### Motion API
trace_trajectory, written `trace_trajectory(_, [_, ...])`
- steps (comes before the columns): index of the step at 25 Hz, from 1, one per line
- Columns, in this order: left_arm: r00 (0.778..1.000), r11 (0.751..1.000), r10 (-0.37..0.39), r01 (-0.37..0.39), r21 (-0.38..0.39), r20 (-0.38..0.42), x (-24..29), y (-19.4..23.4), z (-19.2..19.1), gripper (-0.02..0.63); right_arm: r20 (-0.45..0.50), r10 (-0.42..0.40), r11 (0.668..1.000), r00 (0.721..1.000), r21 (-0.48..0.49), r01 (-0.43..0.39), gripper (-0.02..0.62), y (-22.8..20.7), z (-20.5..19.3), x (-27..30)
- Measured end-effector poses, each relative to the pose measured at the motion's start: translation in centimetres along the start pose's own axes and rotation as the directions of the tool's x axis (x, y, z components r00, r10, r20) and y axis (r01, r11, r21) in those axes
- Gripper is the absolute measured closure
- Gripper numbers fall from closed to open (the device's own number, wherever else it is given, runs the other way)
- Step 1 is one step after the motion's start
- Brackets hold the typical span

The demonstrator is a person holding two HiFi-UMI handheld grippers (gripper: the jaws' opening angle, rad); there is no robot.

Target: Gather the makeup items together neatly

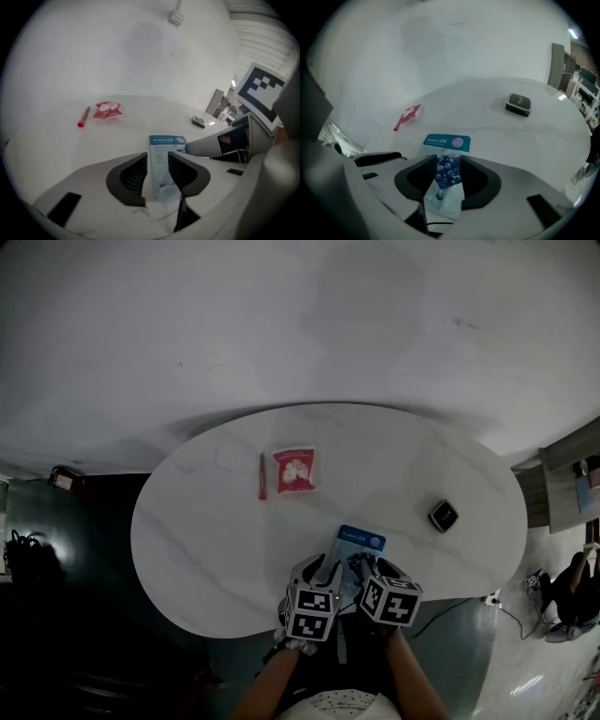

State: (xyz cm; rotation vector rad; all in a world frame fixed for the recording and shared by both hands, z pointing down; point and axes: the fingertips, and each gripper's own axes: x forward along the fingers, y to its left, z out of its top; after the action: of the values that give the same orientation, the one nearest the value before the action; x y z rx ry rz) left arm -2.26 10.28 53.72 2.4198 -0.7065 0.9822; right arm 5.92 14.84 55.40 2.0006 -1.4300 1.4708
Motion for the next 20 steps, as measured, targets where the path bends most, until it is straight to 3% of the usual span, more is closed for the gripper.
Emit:
trace_trajectory(6, [1.0, 1.0, -0.015, 0.015, 0.026, -0.028, 0.4, -0.8, -0.9, 0.43, -0.028, 0.0, 1.0, 1.0, -0.006, 0.0, 0.383, -0.1, -1.7, 0.1])
trace_trajectory(20, [0.996, 0.999, -0.033, 0.037, 0.041, -0.083, 1.2, -0.9, -2.7, 0.43, -0.062, -0.025, 1.0, 0.998, -0.002, 0.025, 0.383, -0.5, -3.1, 0.5])
